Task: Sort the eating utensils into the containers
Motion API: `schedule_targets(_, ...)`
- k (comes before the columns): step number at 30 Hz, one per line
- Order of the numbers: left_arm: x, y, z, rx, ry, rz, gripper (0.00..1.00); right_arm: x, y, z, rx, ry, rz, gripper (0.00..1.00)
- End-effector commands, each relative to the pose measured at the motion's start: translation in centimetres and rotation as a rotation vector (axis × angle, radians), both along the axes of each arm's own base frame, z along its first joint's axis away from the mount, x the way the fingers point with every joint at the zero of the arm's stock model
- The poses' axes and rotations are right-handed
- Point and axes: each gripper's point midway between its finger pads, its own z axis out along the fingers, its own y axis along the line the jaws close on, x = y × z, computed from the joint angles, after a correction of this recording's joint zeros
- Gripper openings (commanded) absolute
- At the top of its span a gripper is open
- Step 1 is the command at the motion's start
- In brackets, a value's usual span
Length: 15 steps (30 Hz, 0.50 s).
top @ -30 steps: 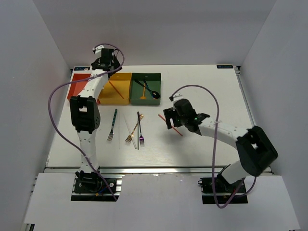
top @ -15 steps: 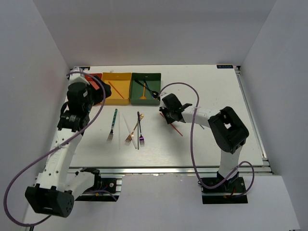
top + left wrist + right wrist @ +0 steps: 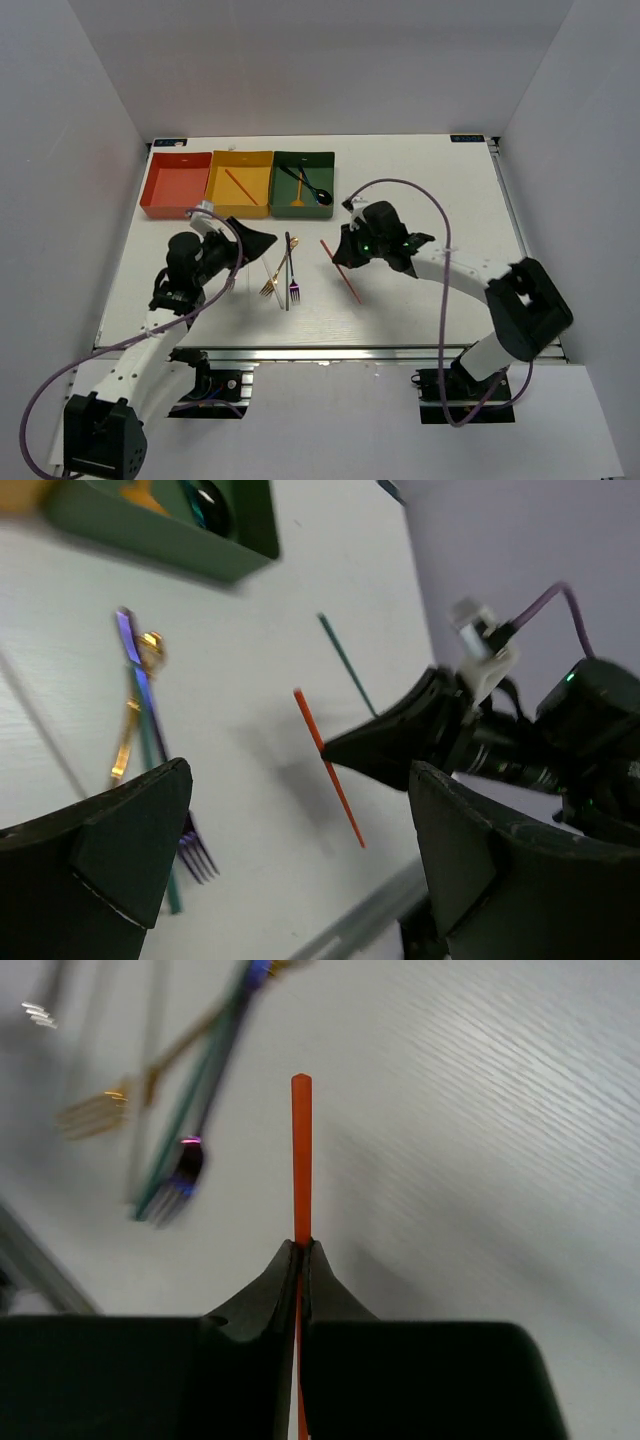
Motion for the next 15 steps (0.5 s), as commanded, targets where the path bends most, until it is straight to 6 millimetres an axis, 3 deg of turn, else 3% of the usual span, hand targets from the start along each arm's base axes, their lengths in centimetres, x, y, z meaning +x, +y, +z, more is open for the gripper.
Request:
schedule_targets(1, -1.9, -4.1, 5.6, -0.219, -0.182, -0.180, 0.98, -1.4, 4.2, 9.7, 0.418, -0.037, 0.045, 0.00)
schedule_targets(2, -2.6, -5.5, 5.5, -0.220, -0.182, -0.221, 0.98, -2.1, 5.1, 11.7, 0.512, -0.051, 0.087, 0.00)
schedule_targets(5, -3.6, -7.8, 5.5, -0.222, -0.199, -0.289, 0.98, -4.1, 5.6, 13.5, 0.641, 0.027, 0.107, 0.00)
schedule_targets(6, -3.8, -8.1, 5.5, -0.223, -0.202, -0.302, 0.98, -4.4, 6.0, 15.0, 0.700, 0.000, 0.141, 0.00)
schedule_targets(11, -3.6, -8.5, 5.4, -0.204, -0.207, -0.297, 0.94, -6.9, 7.2, 17.9, 0.819, 0.064, 0.226, 0.00)
schedule_targets(15, -2.8, -8.3, 4.5, -0.161, -0.179, -0.263, 0.81, -8.1, 8.0, 19.8, 0.860, 0.048, 0.275, 0.00)
